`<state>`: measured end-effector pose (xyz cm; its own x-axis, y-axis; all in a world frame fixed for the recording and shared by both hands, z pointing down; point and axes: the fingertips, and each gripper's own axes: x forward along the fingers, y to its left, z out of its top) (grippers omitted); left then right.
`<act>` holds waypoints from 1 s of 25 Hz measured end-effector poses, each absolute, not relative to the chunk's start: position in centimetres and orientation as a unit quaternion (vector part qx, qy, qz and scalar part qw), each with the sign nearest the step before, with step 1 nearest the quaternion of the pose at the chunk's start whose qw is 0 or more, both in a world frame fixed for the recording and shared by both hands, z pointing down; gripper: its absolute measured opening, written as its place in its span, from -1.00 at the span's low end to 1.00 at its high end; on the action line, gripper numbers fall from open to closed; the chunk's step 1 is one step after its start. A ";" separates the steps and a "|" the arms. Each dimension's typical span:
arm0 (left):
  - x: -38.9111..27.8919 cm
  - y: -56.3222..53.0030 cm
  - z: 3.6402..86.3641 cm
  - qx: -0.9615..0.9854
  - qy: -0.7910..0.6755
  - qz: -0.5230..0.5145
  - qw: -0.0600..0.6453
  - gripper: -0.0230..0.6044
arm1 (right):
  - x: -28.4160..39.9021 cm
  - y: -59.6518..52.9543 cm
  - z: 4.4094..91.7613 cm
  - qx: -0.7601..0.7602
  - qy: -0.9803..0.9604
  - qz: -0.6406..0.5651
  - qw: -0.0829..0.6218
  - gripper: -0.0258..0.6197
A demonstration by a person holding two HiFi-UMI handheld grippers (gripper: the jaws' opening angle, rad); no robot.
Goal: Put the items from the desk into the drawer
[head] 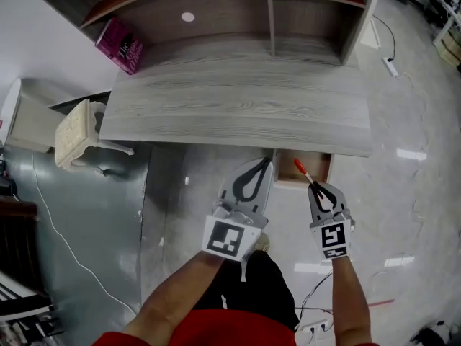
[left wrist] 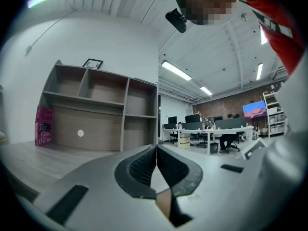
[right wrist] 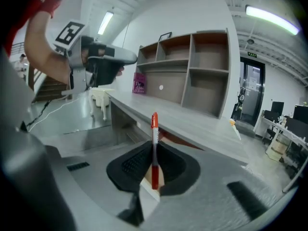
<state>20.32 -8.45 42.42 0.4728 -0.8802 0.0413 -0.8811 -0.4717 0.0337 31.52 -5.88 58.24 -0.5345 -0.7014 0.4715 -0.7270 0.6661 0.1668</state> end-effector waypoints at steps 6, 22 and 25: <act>19.6 -8.8 44.6 0.857 -0.513 0.021 0.034 -0.90 | 31.0 -8.3 63.7 0.390 -0.867 0.028 0.310 -0.79; 18.7 -11.0 47.3 0.853 -0.517 0.041 0.053 -0.90 | 30.4 -11.7 70.5 0.357 -0.843 0.038 0.401 -0.64; 18.7 -11.1 47.1 0.854 -0.515 0.040 0.054 -0.90 | 30.3 -11.6 69.9 0.360 -0.845 0.041 0.392 -0.64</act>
<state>18.74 -11.07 47.12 0.4657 -0.8762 0.1240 -0.8848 -0.4631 0.0509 30.29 -11.60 69.94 -0.4328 -0.5762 0.6933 -0.6409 0.7375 0.2128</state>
